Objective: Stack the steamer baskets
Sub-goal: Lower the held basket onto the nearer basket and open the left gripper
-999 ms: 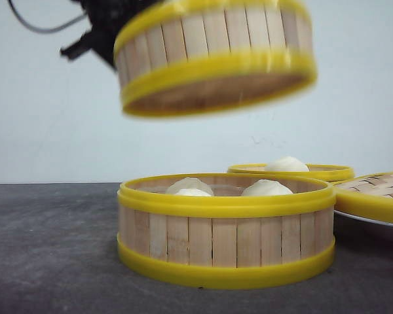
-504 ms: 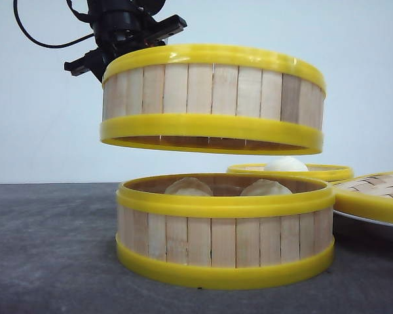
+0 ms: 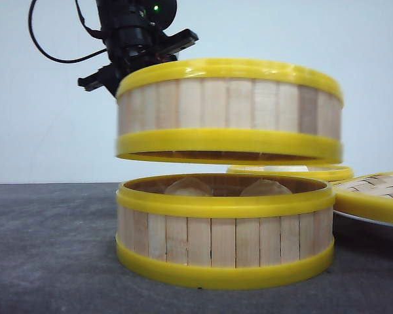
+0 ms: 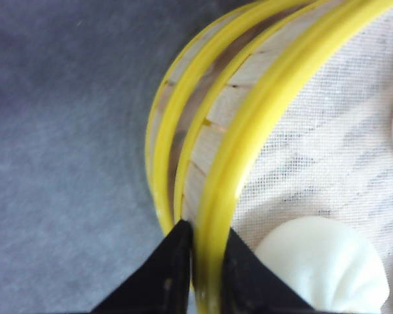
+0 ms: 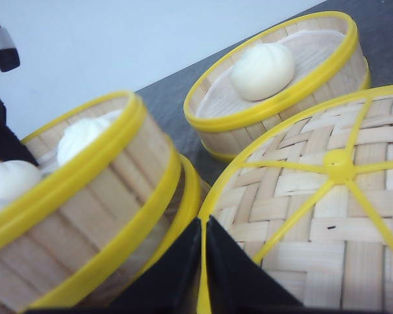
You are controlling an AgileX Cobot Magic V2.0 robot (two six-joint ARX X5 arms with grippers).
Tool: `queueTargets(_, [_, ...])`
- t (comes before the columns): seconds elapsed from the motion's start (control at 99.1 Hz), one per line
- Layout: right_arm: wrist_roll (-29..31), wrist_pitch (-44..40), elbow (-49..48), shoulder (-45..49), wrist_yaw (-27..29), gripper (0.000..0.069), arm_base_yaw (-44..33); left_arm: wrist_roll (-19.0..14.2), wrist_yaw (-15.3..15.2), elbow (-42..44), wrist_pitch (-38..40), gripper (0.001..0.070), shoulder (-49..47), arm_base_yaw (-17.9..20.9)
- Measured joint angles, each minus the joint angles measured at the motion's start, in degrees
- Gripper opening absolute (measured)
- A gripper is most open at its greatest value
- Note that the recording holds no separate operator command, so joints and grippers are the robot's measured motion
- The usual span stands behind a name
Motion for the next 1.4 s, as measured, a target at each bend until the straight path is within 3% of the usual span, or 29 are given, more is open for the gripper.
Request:
queueTargets(0.515, [0.0, 0.0, 0.0, 0.0, 0.4, 0.0007, 0.0, 0.2, -0.4, 0.0, -2.8, 0.0028, 2.3, 0.1])
queueTargets(0.848, [0.0, 0.0, 0.0, 0.0, 0.4, 0.0007, 0.0, 0.2, -4.4, 0.0, -0.5, 0.0028, 2.5, -0.2])
queueTargets(1.402, [0.0, 0.0, 0.0, 0.0, 0.6, 0.0007, 0.0, 0.1, -4.7, 0.0, 0.3, 0.0028, 2.7, -0.7])
